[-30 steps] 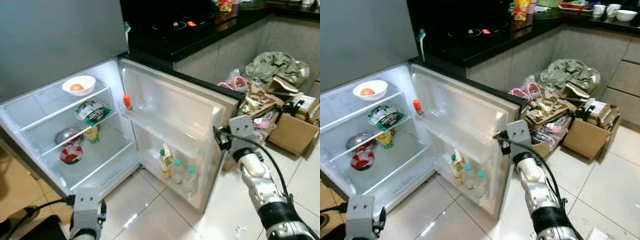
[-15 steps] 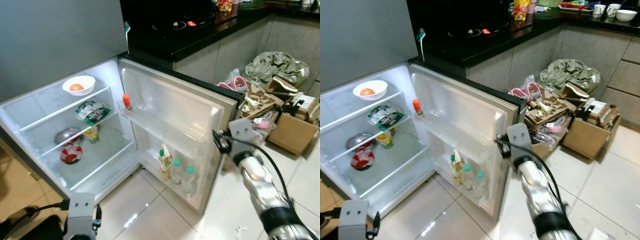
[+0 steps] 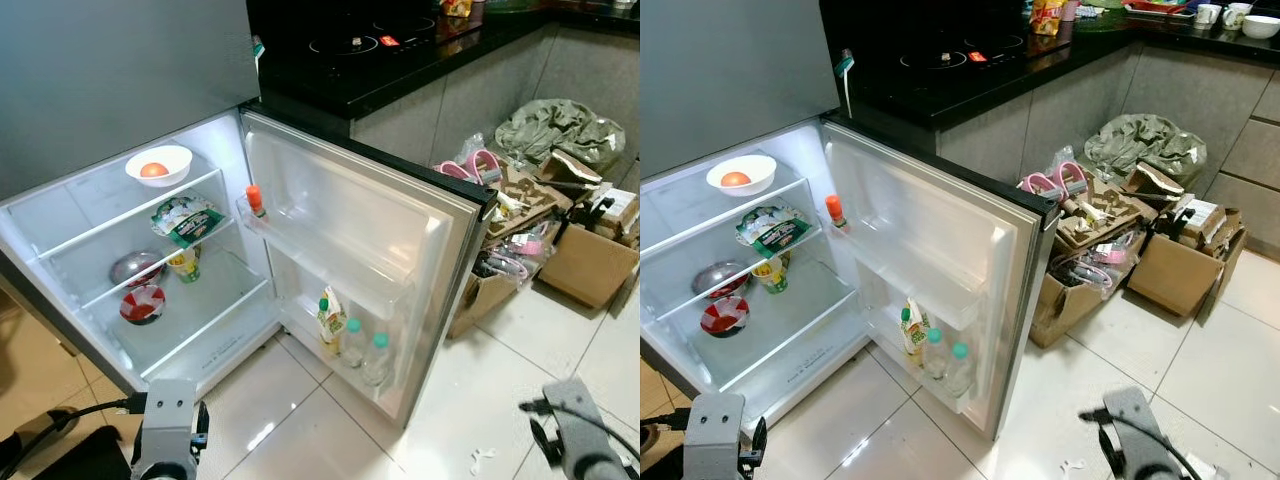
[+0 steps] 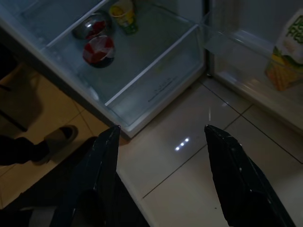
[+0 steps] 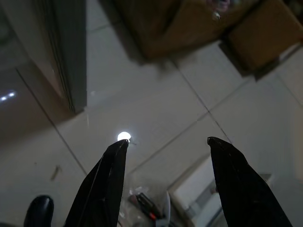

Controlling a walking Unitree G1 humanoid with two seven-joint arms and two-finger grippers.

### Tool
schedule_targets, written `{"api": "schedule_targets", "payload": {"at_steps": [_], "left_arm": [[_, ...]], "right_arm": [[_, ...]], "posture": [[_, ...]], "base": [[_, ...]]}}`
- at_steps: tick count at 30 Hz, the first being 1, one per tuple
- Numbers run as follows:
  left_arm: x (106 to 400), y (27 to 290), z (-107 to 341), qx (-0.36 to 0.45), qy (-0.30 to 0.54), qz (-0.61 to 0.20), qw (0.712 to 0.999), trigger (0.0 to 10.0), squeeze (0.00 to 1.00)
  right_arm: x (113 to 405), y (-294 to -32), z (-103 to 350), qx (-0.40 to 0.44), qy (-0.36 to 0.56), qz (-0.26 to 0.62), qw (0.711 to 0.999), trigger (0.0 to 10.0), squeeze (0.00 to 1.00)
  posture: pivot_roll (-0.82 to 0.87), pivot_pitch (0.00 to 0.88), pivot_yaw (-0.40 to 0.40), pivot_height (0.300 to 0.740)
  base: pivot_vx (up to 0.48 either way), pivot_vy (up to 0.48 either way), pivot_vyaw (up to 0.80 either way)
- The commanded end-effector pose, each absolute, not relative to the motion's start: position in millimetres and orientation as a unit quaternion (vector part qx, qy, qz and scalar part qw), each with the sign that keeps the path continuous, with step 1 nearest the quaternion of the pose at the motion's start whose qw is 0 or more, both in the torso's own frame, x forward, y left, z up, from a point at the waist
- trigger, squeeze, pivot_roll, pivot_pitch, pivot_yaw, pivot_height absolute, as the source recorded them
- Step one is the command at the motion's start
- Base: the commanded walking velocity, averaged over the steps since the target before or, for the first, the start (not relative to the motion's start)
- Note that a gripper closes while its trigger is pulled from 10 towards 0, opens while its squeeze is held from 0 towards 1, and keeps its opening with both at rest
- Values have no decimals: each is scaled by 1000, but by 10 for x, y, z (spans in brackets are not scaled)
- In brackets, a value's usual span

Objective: Restocking fridge

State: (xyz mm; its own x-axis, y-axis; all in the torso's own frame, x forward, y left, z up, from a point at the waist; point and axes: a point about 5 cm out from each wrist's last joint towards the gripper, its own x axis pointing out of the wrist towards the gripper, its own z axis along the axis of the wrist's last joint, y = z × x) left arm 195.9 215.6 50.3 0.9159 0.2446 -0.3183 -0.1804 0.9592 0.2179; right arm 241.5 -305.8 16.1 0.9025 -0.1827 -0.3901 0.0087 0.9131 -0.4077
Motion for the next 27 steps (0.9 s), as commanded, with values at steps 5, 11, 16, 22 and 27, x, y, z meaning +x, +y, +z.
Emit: {"api": "schedule_targets", "payload": {"at_steps": [5,11,16,22,27], "left_arm": [[1880,2251,435,112,198,113,967,10000,0],[1699,2286,361,128,221,104,961,10000,0],[1637,2308,354,131,227,104,959,10000,0],[1620,2318,362,131,226,110,959,10000,0],[1529,2372,332,140,234,112,955,10000,0]], "right_arm": [[2882,-3256,873,-221,82,-107,966,10000,0],[3486,-3063,1791,-229,-63,-103,966,10000,0],[3682,-2838,2042,-224,-98,-76,967,10000,0],[3826,-2422,2125,-218,-118,24,969,10000,0],[3823,-2229,2084,-215,-122,94,964,10000,0]], "posture": [[-114,139,50,721],[-105,140,62,721],[-82,139,71,721],[-70,140,68,721],[-73,149,75,721]], "base": [[0,0,0],[0,0,0],[0,0,0],[0,0,0],[0,0,0]]}}
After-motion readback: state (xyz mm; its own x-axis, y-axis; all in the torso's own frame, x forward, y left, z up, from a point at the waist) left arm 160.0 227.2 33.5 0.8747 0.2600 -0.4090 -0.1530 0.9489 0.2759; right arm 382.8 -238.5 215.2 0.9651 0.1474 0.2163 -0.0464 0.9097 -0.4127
